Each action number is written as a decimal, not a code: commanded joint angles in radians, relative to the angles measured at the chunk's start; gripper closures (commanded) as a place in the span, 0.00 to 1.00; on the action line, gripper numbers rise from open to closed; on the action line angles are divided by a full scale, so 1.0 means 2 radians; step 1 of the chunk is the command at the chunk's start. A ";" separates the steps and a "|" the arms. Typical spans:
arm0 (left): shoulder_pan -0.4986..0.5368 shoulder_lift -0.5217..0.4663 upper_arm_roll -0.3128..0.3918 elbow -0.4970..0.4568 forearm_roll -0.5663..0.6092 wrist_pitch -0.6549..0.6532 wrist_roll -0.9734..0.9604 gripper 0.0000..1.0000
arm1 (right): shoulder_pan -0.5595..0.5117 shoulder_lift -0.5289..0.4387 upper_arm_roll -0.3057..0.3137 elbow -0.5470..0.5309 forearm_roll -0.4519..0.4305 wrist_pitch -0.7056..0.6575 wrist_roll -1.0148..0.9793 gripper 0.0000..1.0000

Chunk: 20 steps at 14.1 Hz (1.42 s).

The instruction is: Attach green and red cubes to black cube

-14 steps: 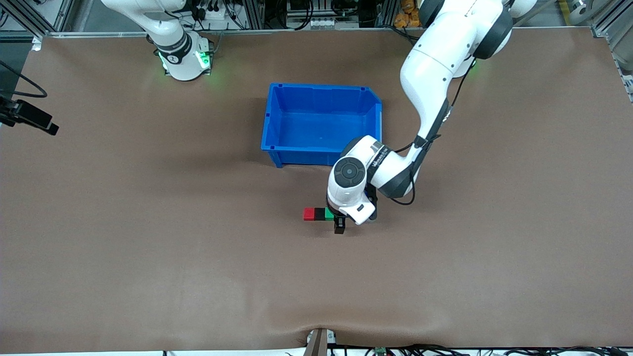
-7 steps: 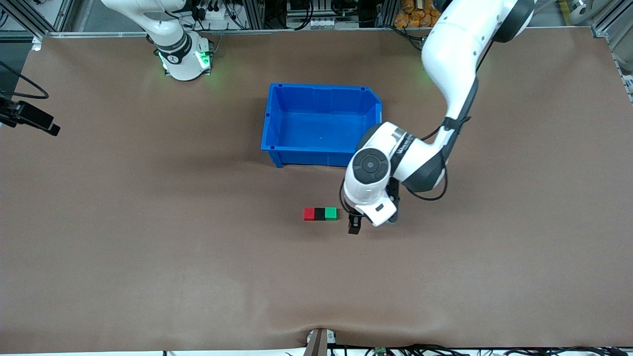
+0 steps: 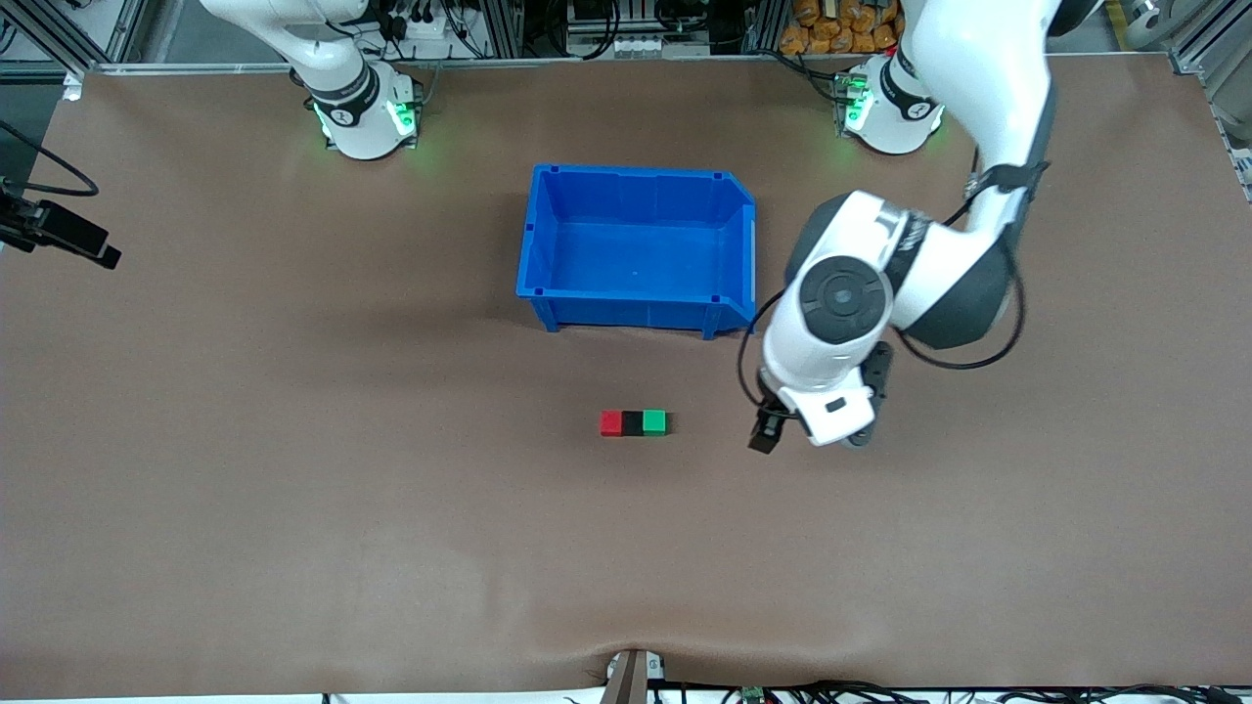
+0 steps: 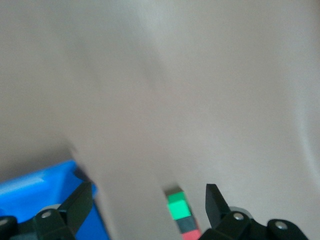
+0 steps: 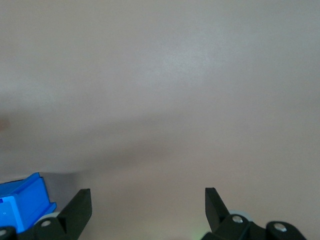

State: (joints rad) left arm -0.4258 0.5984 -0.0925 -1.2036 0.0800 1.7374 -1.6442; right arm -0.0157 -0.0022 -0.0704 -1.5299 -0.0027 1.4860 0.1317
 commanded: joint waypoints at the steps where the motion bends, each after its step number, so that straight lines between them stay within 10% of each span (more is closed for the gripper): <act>1: 0.020 -0.047 0.002 -0.019 -0.008 -0.040 0.079 0.00 | -0.008 0.003 0.008 0.009 0.001 -0.006 -0.004 0.00; 20: 0.163 -0.253 0.003 -0.098 0.001 -0.171 0.587 0.00 | -0.015 0.005 0.007 0.007 0.015 -0.012 -0.004 0.00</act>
State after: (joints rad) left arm -0.1195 0.1655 -0.0830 -1.3161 0.0809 1.3760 -0.5152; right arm -0.0183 0.0007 -0.0731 -1.5299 0.0064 1.4771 0.1317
